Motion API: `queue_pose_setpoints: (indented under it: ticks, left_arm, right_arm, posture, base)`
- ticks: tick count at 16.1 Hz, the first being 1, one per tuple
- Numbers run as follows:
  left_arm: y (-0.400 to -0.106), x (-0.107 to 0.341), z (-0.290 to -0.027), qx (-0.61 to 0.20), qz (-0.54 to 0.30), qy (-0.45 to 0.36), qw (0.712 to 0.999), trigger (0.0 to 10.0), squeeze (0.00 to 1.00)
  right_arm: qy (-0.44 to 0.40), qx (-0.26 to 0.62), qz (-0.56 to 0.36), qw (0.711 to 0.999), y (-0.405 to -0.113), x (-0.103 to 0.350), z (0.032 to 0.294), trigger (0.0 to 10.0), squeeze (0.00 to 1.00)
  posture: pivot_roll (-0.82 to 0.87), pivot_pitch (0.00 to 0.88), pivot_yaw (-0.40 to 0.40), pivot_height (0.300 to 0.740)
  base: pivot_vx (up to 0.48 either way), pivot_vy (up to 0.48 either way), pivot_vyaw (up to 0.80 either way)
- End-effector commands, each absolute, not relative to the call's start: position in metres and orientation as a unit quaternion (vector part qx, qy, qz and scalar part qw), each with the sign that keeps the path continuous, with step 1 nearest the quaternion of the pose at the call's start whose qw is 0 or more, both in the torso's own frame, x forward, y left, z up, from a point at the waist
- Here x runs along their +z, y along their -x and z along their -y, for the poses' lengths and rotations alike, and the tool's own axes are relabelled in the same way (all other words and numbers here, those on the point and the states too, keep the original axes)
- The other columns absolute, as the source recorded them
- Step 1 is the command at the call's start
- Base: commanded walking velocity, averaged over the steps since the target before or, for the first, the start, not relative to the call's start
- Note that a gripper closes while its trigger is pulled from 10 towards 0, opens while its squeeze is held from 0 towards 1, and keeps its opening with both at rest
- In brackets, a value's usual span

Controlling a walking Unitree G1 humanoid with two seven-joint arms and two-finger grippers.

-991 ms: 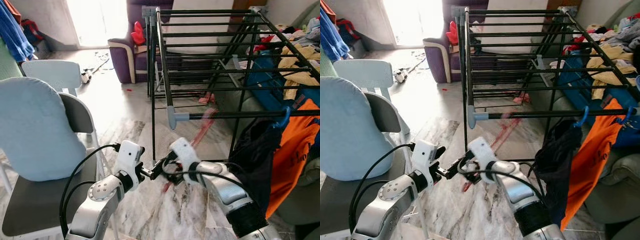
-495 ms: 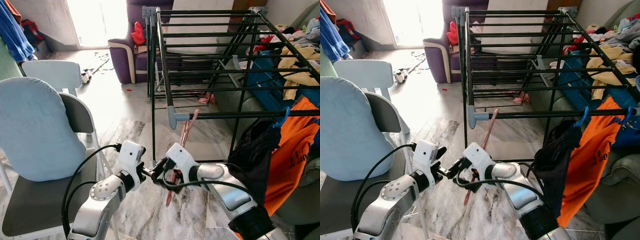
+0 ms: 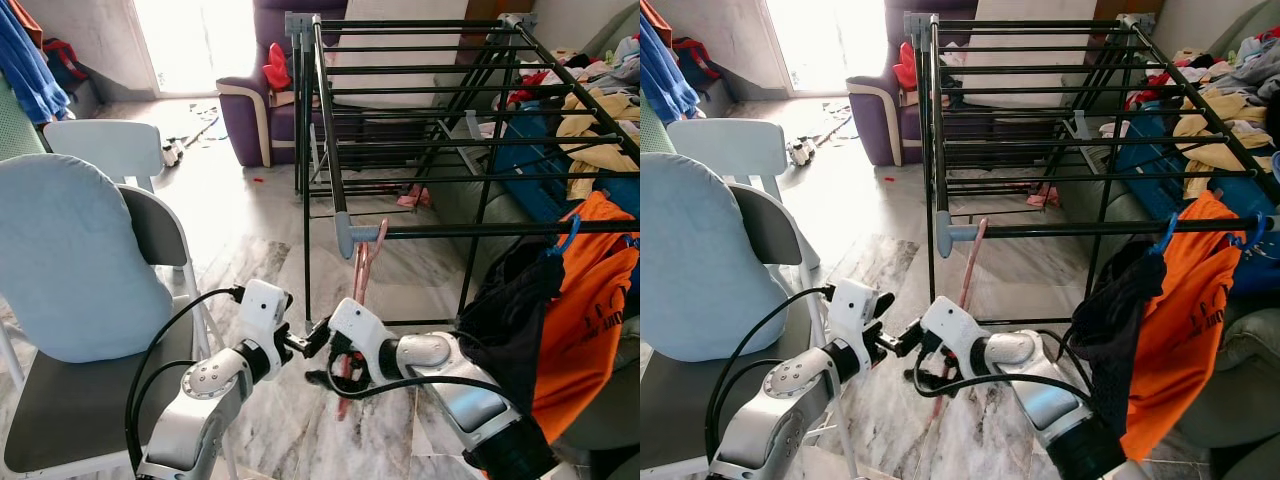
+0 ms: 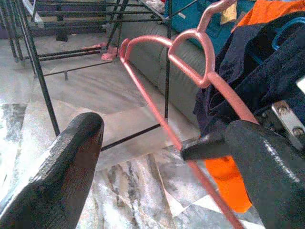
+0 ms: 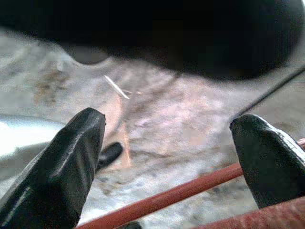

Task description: Hang hanger

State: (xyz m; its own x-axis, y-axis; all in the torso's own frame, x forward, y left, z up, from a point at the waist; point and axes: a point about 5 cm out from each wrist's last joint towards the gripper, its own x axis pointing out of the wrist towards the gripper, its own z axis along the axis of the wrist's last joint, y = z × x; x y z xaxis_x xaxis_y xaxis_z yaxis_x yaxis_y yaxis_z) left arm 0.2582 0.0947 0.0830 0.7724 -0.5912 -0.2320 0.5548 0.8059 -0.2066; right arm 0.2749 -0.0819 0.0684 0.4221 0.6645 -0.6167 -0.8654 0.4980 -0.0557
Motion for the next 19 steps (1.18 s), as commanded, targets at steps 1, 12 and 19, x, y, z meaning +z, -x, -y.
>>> queue_pose_setpoints:
  ticks: [1,12,19]
  left_arm:
    - [-0.26,0.084,-0.096,-0.301,-0.143,0.055,0.941,10.0,0.0]
    - [-0.26,0.083,-0.093,-0.312,-0.148,0.051,0.937,10.0,0.0]
    - [-0.26,0.083,-0.091,-0.315,-0.148,0.05,0.936,10.0,0.0]
  right_arm:
    - [0.204,0.426,-0.267,0.84,-0.284,0.071,0.092,10.0,1.0]
    - [0.255,0.225,-0.28,0.898,-0.307,0.076,0.142,10.0,1.0]
    - [0.241,0.198,-0.25,0.917,-0.307,0.088,0.145,10.0,1.0]
  posture:
    - [-0.06,0.0,-0.001,0.74]
    - [-0.08,0.0,0.014,0.74]
    - [-0.08,0.0,0.01,0.74]
  base:
    - [0.0,0.0,0.0]
    - [0.0,0.0,0.0]
    - [0.0,0.0,0.0]
